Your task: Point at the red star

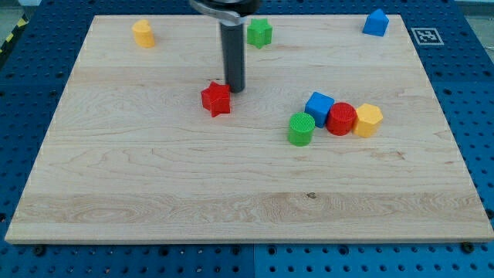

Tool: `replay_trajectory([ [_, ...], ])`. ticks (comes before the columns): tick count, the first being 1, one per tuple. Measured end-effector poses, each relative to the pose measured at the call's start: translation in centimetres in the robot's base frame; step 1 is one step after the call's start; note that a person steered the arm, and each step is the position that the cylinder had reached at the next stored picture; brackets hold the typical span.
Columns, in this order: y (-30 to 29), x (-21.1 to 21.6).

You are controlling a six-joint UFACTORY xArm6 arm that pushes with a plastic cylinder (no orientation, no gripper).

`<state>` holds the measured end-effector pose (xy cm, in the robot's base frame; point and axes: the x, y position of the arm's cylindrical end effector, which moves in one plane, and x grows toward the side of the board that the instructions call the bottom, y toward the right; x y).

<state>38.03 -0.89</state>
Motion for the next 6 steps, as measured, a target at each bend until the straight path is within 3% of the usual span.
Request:
replay_trajectory([
  [2, 4.1, 1.7],
  [5, 4.1, 2.9],
  [6, 0.9, 4.0],
])
